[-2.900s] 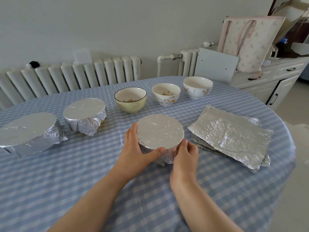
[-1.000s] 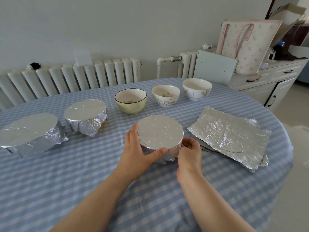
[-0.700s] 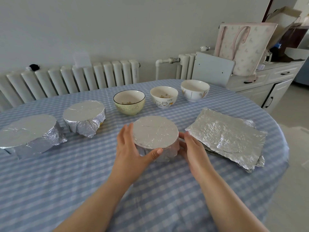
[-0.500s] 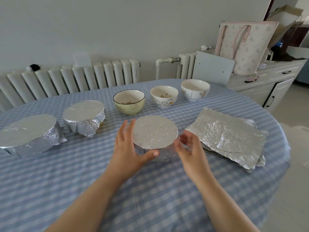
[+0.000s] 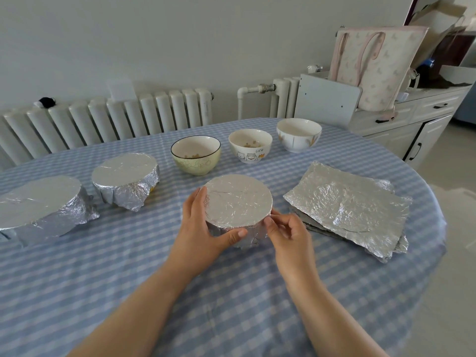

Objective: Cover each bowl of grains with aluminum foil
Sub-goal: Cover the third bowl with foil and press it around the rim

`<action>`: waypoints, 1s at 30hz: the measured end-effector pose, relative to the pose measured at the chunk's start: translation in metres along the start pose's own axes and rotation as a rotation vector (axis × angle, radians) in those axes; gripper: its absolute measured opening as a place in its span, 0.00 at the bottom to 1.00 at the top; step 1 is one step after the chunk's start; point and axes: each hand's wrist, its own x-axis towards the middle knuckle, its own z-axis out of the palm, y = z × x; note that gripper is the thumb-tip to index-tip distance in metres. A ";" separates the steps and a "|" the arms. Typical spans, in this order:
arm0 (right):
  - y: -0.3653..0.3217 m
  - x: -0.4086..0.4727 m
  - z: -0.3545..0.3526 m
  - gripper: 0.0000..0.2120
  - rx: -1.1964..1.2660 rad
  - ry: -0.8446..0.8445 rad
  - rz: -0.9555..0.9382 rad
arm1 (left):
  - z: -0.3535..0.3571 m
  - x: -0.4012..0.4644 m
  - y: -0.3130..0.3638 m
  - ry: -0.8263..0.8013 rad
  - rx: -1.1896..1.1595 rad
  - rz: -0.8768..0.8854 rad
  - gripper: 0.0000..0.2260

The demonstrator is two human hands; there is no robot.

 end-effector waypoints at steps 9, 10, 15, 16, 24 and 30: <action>-0.011 -0.009 0.023 0.03 0.050 0.138 0.004 | 0.008 -0.007 0.009 0.078 0.044 -0.031 0.57; -0.012 -0.009 0.025 0.03 0.026 0.155 0.000 | 0.009 -0.007 0.009 0.081 0.049 -0.032 0.58; -0.006 -0.006 0.034 0.07 -0.059 0.220 0.021 | 0.009 -0.007 0.010 0.091 0.053 -0.035 0.59; -0.007 -0.005 0.035 0.07 -0.062 0.230 0.029 | 0.009 -0.007 0.011 0.092 0.056 -0.036 0.59; -0.014 0.002 0.041 0.07 -0.021 0.304 0.130 | 0.009 -0.006 0.010 0.090 0.059 -0.033 0.59; -0.012 0.007 0.045 0.12 0.016 0.322 0.209 | 0.009 -0.005 0.009 0.075 0.046 -0.034 0.60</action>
